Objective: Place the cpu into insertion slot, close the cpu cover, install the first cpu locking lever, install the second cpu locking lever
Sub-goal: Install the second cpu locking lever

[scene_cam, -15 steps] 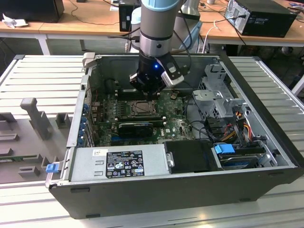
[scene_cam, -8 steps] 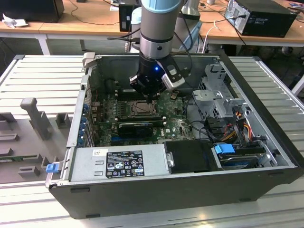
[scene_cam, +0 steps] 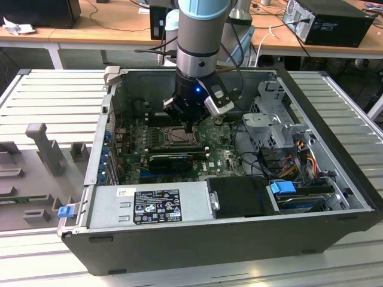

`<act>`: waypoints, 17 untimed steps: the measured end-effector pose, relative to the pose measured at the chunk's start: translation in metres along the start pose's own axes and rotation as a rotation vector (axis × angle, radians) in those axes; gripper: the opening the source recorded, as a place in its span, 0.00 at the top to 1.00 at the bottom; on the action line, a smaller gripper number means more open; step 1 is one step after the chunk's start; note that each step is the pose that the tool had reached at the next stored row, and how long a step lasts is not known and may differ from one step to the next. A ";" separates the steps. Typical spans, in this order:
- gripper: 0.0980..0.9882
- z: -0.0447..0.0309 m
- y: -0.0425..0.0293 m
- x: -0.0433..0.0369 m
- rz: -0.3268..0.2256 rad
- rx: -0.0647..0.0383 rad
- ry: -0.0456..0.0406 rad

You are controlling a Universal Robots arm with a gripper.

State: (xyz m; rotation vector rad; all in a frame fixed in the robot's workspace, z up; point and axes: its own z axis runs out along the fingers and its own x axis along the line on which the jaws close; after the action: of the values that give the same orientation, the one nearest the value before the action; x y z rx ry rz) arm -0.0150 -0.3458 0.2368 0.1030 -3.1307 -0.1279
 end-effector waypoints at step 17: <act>0.99 0.0005 -0.0154 0.0017 0.000 0.000 -0.0001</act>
State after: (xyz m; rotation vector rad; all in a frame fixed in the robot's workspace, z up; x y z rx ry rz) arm -0.0157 -0.3612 0.2350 0.1026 -3.1308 -0.1281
